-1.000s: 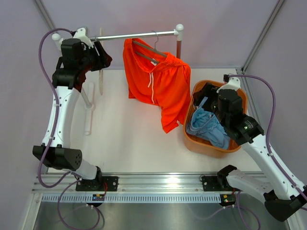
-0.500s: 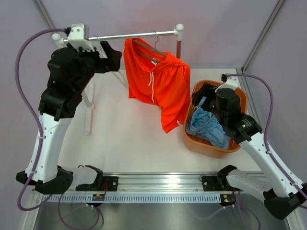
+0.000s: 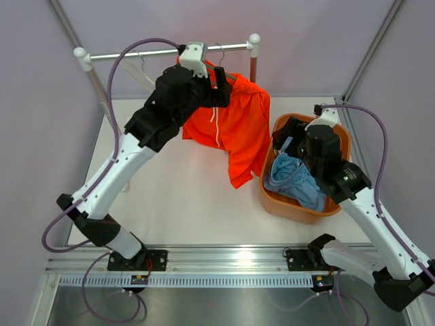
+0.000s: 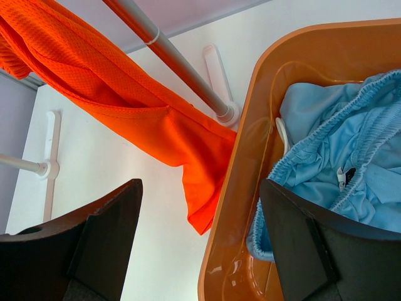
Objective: Remove the shorts from the hanger
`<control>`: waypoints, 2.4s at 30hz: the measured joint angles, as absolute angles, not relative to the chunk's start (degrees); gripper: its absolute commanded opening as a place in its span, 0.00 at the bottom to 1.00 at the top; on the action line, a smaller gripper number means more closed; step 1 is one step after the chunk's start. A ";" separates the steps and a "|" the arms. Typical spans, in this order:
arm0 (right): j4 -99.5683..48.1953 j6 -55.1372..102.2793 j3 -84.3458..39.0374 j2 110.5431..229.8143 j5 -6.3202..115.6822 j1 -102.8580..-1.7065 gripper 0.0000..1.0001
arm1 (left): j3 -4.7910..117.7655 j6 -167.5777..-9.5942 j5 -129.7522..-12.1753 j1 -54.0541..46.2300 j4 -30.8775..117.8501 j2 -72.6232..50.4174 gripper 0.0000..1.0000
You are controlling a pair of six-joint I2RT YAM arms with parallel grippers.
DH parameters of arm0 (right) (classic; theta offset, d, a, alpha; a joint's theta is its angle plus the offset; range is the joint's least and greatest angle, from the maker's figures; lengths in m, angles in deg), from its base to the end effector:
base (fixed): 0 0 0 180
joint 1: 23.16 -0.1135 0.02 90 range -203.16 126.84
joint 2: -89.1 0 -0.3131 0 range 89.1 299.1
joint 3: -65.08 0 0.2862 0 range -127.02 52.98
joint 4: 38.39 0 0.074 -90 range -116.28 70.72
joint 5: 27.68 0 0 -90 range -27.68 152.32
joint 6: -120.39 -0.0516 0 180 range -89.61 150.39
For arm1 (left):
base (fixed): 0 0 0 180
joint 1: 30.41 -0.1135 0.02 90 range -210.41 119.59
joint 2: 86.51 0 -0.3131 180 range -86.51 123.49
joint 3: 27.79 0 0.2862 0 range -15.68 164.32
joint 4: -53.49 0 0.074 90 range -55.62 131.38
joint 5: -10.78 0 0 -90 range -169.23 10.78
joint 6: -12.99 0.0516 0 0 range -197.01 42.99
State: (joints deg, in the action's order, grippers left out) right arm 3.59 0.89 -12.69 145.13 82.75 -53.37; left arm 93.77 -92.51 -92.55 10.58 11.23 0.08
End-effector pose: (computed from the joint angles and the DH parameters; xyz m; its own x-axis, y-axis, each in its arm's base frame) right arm 0.2041 0.0980 0.4368 -0.3530 0.3284 -0.8761 -0.0168 0.9340 0.3569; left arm 0.2789 -0.2266 0.5743 -0.2167 -0.1562 -0.9637 0.4231 0.8746 -0.2369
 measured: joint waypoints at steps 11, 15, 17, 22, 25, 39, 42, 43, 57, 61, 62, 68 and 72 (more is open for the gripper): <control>6.58 1.59 -12.97 142.11 82.86 -53.37 0.84 | 96.15 -98.83 -109.55 14.49 19.01 10.44 0.78; 7.17 2.03 -13.00 140.93 83.38 -53.37 0.84 | 97.26 -100.05 -114.01 14.67 21.90 13.04 0.76; 7.69 2.20 -13.02 140.28 83.84 -53.37 0.84 | 97.37 -100.25 -115.85 14.67 23.43 13.87 0.76; 8.74 2.55 -13.02 139.51 84.19 -53.37 0.84 | 97.53 -100.62 -118.91 14.73 26.84 15.31 0.75; 9.16 2.75 -13.02 139.45 84.21 -53.37 0.84 | 97.94 -100.86 -120.24 14.71 28.59 16.14 0.74; 9.36 3.25 -13.02 139.47 84.19 -53.37 0.85 | 104.63 -102.46 -121.94 14.21 27.45 21.82 0.61; 9.42 3.27 -13.02 139.47 84.19 -53.37 0.84 | 105.04 -103.05 -121.92 13.71 26.31 22.33 0.55; 9.42 3.27 -13.02 139.47 84.19 -53.37 0.85 | 105.04 -103.27 -121.92 13.53 25.90 22.33 0.54; 9.42 3.23 -13.02 139.69 84.08 -53.37 0.85 | 104.72 -104.95 -118.14 9.09 22.99 21.69 0.24; 9.38 3.23 -13.02 139.86 83.86 -53.37 0.84 | 103.89 -104.80 -116.31 7.67 21.48 20.27 0.23; 9.40 3.21 -13.02 139.97 83.80 -53.37 0.84 | 103.89 -104.49 -115.76 7.26 21.13 20.03 0.23; 9.40 3.21 -13.02 140.28 83.73 -53.37 0.84 | 104.76 -101.85 -112.68 6.32 19.38 19.70 0.24; 9.40 3.21 -13.02 140.28 83.75 -53.37 0.84 | 105.81 -99.18 -110.38 6.21 18.55 19.73 0.25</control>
